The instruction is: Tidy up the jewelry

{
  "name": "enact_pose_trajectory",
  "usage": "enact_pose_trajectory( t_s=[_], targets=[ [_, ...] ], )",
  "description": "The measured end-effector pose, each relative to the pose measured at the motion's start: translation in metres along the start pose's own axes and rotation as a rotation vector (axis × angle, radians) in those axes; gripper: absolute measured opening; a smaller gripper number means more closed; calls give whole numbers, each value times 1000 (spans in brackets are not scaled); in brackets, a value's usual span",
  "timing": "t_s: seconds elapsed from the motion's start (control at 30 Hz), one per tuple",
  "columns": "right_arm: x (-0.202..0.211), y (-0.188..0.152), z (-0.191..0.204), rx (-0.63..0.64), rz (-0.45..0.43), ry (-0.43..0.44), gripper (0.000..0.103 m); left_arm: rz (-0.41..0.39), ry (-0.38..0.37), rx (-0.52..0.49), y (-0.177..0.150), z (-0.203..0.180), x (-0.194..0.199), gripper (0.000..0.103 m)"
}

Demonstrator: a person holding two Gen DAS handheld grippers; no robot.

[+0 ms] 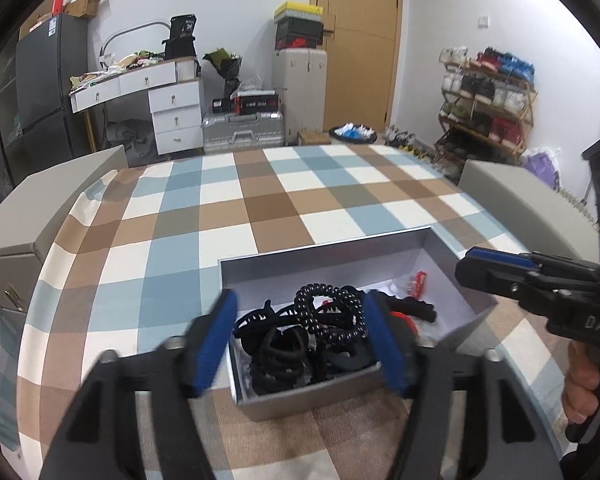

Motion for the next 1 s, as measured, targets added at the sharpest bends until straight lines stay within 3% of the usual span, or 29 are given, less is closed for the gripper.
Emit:
enact_pose_trajectory(
  t_s=[0.13,0.2,0.27,0.33,0.67,1.0],
  targets=[
    [5,-6,3,31,6,-32,69,-26,16,19,-5,5,8,83],
    [8,-9,4,35,1,-33,83,-42,24,18,-7,5,11,84],
    [12,-11,6,37,-13,-28,101,-53,34,24,-11,6,14,93],
    [16,-12,8,32,-39,-20,103,-84,42,31,-13,6,19,102],
    [29,-17,26,94,-99,2,103,-168,62,-5,-19,5,34,102],
    [31,-29,33,168,-181,-53,103,-216,51,-6,-30,18,34,102]
  ],
)
Point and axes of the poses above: each gripper's, at about its wrist camera, not at the fingertips, and x roughly against the way its jaws point, z to its left, y to its top, the point moved 4 cm from there along -x, roughly the way its jaws point, and after that the axes turned 8 degrees about x, right-handed, at the moved point
